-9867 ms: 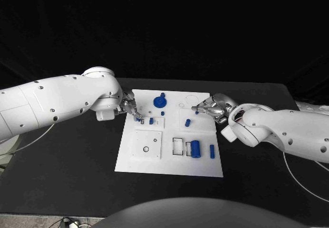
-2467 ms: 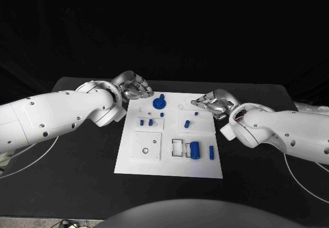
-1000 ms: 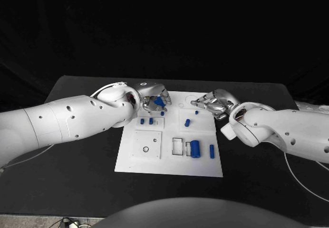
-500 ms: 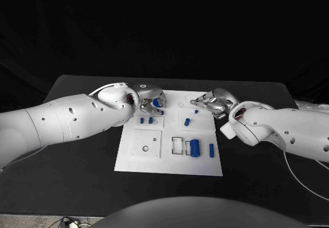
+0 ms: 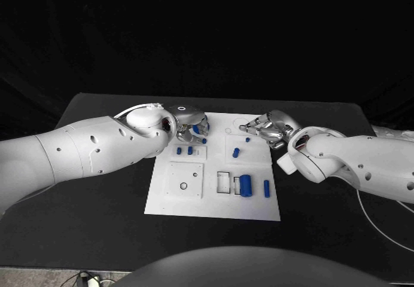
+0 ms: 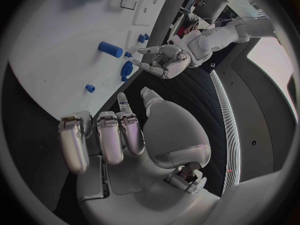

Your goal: Assemble the parts on the task board

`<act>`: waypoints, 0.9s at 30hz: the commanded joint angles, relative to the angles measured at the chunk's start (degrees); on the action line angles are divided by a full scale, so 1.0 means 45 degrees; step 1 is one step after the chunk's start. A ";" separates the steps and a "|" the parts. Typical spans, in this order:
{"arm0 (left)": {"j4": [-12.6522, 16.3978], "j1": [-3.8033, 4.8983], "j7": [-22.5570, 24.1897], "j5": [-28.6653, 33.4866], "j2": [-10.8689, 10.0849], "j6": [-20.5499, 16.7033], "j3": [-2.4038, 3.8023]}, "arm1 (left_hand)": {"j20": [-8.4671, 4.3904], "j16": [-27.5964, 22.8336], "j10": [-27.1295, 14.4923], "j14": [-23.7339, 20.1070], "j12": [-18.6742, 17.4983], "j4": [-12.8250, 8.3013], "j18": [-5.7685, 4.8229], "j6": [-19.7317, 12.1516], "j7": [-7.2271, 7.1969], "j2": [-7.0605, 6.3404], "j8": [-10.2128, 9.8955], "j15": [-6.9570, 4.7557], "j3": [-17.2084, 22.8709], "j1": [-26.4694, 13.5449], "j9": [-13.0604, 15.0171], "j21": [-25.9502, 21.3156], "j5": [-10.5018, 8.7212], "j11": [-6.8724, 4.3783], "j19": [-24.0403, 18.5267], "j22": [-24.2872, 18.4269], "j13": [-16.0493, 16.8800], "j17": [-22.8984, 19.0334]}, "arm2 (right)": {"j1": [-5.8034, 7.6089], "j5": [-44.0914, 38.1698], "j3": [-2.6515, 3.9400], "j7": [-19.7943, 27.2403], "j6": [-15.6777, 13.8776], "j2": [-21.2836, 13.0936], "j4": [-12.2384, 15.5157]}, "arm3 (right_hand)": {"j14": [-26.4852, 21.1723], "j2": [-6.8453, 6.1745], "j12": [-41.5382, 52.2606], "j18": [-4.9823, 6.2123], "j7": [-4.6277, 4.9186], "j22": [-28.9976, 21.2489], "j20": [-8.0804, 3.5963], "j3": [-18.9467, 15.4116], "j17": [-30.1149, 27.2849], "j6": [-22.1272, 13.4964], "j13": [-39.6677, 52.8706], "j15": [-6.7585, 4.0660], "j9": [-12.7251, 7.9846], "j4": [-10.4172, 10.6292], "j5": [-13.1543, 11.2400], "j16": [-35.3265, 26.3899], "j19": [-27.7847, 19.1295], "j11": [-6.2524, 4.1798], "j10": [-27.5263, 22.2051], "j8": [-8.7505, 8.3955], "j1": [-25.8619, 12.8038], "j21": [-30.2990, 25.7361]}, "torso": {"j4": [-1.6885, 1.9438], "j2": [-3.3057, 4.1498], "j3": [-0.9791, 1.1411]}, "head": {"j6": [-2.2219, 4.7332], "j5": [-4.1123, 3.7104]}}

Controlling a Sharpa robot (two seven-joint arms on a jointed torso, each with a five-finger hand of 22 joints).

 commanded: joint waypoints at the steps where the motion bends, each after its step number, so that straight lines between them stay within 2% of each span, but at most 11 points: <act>1: -0.0019 -0.0009 -0.0187 -0.0238 0.0103 0.0276 0.0007 | -0.0110 0.0032 -0.0064 0.1345 -0.0032 0.0001 -0.0094 -0.0124 0.0015 0.0048 -0.0070 -0.0096 0.0117 0.0136 -0.0035 0.0031 -0.0021 -0.0077 0.1339 0.3354 -0.0015 0.3354 | -0.0006 -0.0033 -0.0001 0.0002 0.0225 0.0019 0.0010 | 0.1305 0.0003 0.0050 -0.0086 0.0027 0.3352 0.0111 -0.0069 0.3352 -0.0028 0.3353 0.0067 0.0023 -0.0013 0.0076 0.0052 0.1334 0.0066 0.1345 0.0086 0.0162 0.0057 | -0.0012 -0.0001 -0.0011 | -0.0003 -0.0030; 10: -0.0272 -0.0102 -0.0215 -0.0242 0.0358 0.0529 0.0007 | -0.0166 0.0032 -0.0321 0.1345 -0.0091 -0.0008 -0.0094 -0.0341 0.0046 0.0061 -0.0084 -0.0124 0.0272 0.0182 -0.0175 0.0031 -0.0020 -0.0066 0.1339 0.3354 -0.0022 0.3354 | -0.0006 -0.0032 -0.0001 -0.0022 0.0240 0.0011 0.0008 | 0.1305 0.0003 0.0050 -0.0086 0.0027 0.3352 0.0111 -0.0069 0.3352 -0.0028 0.3353 0.0067 0.0023 -0.0013 0.0077 0.0052 0.1334 0.0066 0.1345 0.0087 0.0162 0.0057 | -0.0015 -0.0001 0.0003 | -0.0003 -0.0033; 23: -0.0549 -0.0264 -0.0302 -0.0234 0.0449 0.0842 0.0007 | -0.0205 0.0032 -0.0220 0.1345 -0.0010 -0.0054 -0.0094 -0.0278 0.0011 0.0099 -0.0026 -0.0123 0.0543 0.0443 -0.0241 0.0031 -0.0021 -0.0113 0.1339 0.3354 -0.0009 0.3354 | -0.0006 -0.0024 -0.0001 -0.0049 0.0274 0.0020 0.0004 | 0.1305 0.0003 0.0050 -0.0086 0.0027 0.3352 0.0111 -0.0069 0.3352 -0.0028 0.3353 0.0067 0.0023 -0.0013 0.0077 0.0052 0.1334 0.0066 0.1345 0.0087 0.0162 0.0057 | -0.0022 -0.0004 -0.0005 | -0.0003 -0.0060; 27: -0.0575 -0.0277 -0.0412 -0.0178 0.0472 0.0854 0.0007 | -0.0206 0.0032 -0.0221 0.1345 -0.0010 -0.0051 -0.0094 -0.0272 0.0012 0.0098 -0.0024 -0.0124 0.0553 0.0451 -0.0243 0.0031 -0.0021 -0.0112 0.1339 0.3354 -0.0010 0.3354 | -0.0007 -0.0014 -0.0001 -0.0075 0.0311 0.0017 -0.0008 | 0.1305 0.0003 0.0050 -0.0086 0.0027 0.3352 0.0111 -0.0078 0.3352 -0.0025 0.3353 0.0067 0.0024 -0.0006 0.0084 0.0052 0.1334 0.0065 0.1345 0.0093 0.0164 0.0057 | 0.0005 -0.0007 -0.0012 | -0.0003 -0.0175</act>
